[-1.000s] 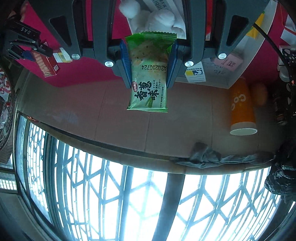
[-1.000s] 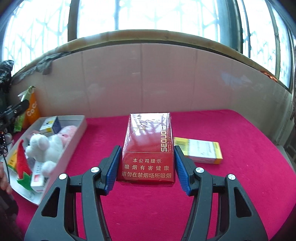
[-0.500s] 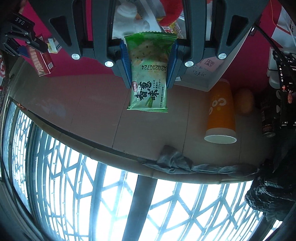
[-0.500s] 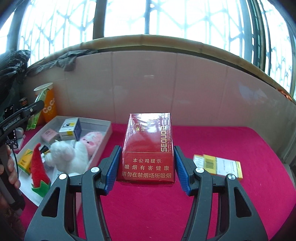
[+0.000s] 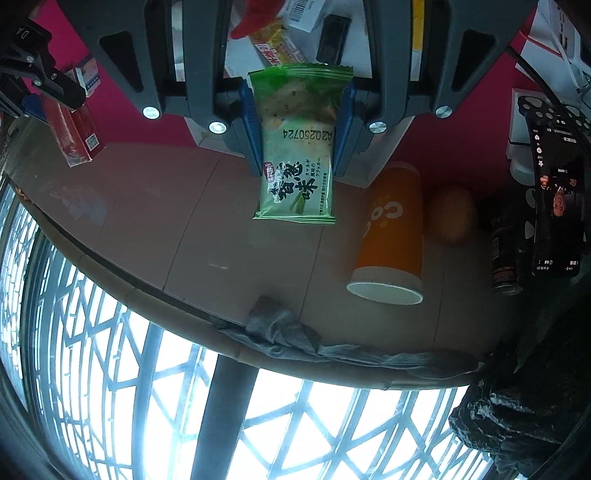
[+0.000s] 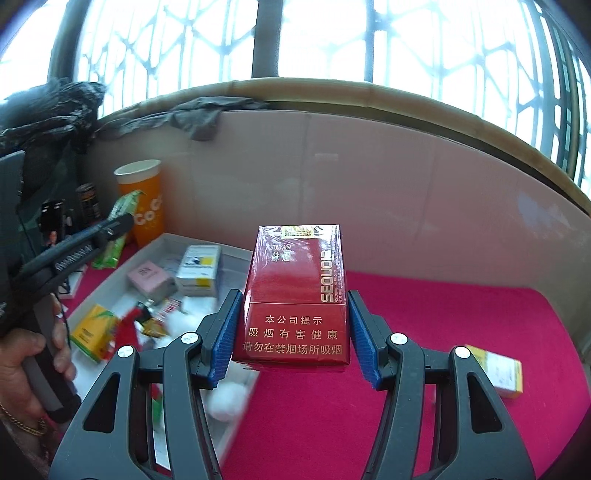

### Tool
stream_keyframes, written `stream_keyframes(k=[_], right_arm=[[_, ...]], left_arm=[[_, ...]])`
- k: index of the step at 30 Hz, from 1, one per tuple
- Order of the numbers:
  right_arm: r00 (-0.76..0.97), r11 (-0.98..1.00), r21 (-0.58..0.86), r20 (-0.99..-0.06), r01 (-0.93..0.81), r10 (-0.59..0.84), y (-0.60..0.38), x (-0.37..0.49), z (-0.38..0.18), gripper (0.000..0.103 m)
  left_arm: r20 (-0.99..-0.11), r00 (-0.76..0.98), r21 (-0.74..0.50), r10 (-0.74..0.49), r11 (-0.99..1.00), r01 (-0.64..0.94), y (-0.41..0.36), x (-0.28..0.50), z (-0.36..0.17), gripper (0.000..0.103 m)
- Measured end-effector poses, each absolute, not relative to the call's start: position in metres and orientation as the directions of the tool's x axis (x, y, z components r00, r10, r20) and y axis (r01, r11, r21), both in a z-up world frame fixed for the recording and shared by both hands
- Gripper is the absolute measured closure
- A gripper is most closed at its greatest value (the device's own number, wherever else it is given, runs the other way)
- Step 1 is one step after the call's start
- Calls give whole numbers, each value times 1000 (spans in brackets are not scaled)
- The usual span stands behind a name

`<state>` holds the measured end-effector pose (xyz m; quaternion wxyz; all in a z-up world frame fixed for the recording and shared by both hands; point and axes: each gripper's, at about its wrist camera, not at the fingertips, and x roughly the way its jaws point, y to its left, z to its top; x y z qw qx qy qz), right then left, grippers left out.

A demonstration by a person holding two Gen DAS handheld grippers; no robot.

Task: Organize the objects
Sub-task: 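Lift and carry cracker packet and cigarette pack over the white tray with both tools, then lower cracker packet and cigarette pack into the tray and open both grippers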

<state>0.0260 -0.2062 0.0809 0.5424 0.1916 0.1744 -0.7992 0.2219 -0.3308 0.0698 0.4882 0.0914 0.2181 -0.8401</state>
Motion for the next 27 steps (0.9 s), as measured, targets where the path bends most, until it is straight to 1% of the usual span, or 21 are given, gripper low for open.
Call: stream_keyframes(k=[3,6,9,15,19,20,21,22,23,24,25,26,27], right_arm=[[-296,-311,-57,-505,949,-811,-222,38,85,47],[-252,-272,-41,-523,961,-814,-239,48,85,47],[-214,-240,-24,-543,971,-812,-256,58,83,47],[-135,-208,54,-598,977,-790,-287,70,68,47],[-115,-212,86,-618,973,-778,-301,71,58,47],[-114,-209,82,-618,975,-777,-303,72,56,44],[-125,-212,71,-616,975,-778,-303,73,55,36],[-138,-218,57,-610,974,-780,-302,73,54,30],[-148,-221,48,-602,974,-785,-299,73,54,21],[-154,-224,44,-597,974,-787,-297,72,55,20],[-162,-229,39,-592,973,-790,-294,71,56,20],[-169,-234,36,-589,971,-791,-291,70,57,20],[-176,-241,35,-583,970,-793,-286,69,58,20]], left_arm=[[-403,-497,-291,-768,-407,866,-344,231,63,67],[-449,-472,-276,-758,-385,881,-356,237,55,67],[-487,-481,-298,-729,-379,876,-364,239,47,67],[-498,-498,-295,-710,-402,867,-363,232,44,66],[-505,-520,-332,-689,-401,854,-366,232,41,66],[-507,-526,-343,-683,-401,850,-367,233,40,64],[-508,-535,-359,-675,-399,844,-369,233,38,62],[-507,-539,-369,-672,-396,841,-369,235,38,53],[-504,-544,-383,-671,-391,837,-370,236,37,37],[-497,-545,-395,-675,-384,835,-370,236,38,26],[-488,-549,-405,-678,-381,831,-369,237,38,8],[-473,-561,-423,-680,-383,821,-368,239,39,0],[-452,-574,-443,-682,-387,809,-366,240,41,0]])
